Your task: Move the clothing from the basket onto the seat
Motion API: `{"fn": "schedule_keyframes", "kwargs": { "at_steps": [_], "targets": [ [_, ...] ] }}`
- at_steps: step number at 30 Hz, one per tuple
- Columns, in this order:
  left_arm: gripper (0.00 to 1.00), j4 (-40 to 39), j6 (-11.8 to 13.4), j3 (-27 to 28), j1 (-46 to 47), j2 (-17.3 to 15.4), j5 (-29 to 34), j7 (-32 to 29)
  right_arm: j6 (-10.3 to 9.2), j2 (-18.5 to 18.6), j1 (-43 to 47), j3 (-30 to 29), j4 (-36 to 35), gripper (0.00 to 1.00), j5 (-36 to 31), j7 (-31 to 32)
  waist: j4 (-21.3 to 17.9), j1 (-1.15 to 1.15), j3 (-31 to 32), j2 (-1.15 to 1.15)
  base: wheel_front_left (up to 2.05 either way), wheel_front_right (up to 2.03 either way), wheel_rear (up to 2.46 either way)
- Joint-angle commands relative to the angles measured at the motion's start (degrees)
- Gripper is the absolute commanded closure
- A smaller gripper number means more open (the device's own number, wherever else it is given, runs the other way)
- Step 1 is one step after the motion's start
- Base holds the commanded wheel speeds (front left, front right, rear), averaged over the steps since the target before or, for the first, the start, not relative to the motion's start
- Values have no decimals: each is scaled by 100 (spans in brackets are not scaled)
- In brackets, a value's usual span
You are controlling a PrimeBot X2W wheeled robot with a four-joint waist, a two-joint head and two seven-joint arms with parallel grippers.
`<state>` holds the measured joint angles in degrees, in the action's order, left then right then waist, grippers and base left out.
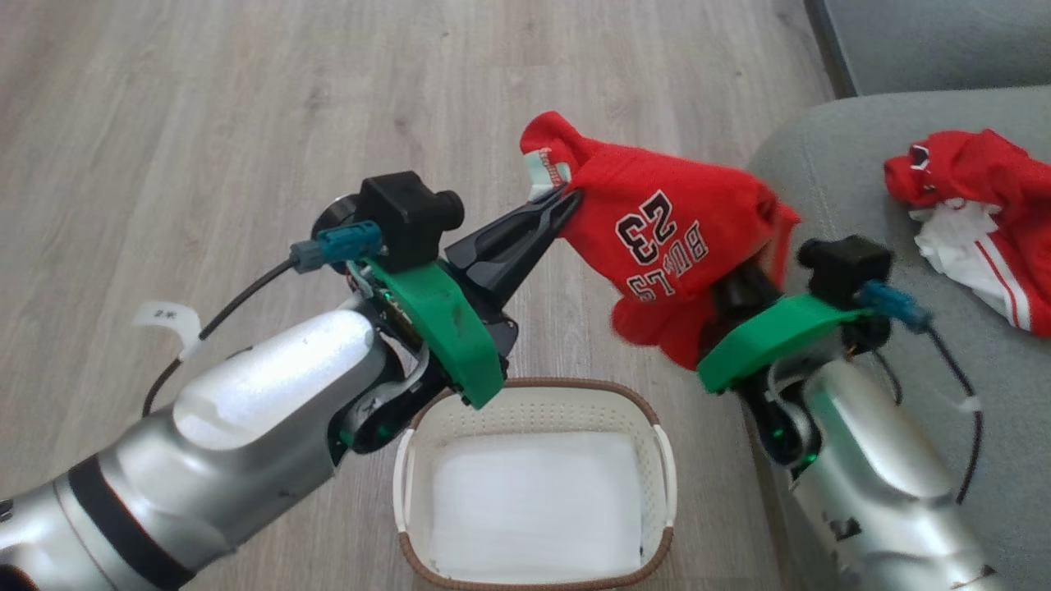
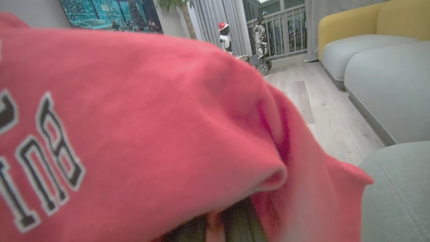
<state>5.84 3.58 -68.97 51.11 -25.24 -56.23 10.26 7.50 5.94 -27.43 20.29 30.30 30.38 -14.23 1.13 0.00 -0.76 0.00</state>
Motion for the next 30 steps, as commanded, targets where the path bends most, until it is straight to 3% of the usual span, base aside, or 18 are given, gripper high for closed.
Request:
{"fn": "schedule_keyframes", "kwargs": {
  "at_steps": [1,2,3,4,5,17,30],
  "targets": [
    [100,-108,38,302,222,-173,-58,66,-1,3,-148,-11,-283,100,-64,-76,-65,0,-29,0,0,0,0],
    [100,-120,45,294,197,-190,-62,66,-1,23,-108,-120,-404,100,-119,-76,-108,0,-41,0,0,0,0],
    [71,-132,55,287,174,-201,-63,69,-1,44,-70,-223,-520,100,-173,-76,-152,0,-53,0,0,0,0],
    [32,-146,63,281,148,-207,-72,72,-1,71,-36,-312,-624,100,-235,-76,-197,0,-65,0,0,0,0],
    [0,-158,72,277,122,-214,-84,72,-1,101,-6,-392,-720,100,-302,-76,-247,0,-78,0,0,0,0],
    [0,-254,224,184,-174,-290,9,196,-1,249,284,-1181,-1666,100,-651,74,-957,0,-243,0,0,0,0],
    [0,-321,388,276,-276,-363,189,342,-1,112,762,-1547,-2550,100,-879,331,-1901,0,-574,0,0,0,0]
  ]
}}
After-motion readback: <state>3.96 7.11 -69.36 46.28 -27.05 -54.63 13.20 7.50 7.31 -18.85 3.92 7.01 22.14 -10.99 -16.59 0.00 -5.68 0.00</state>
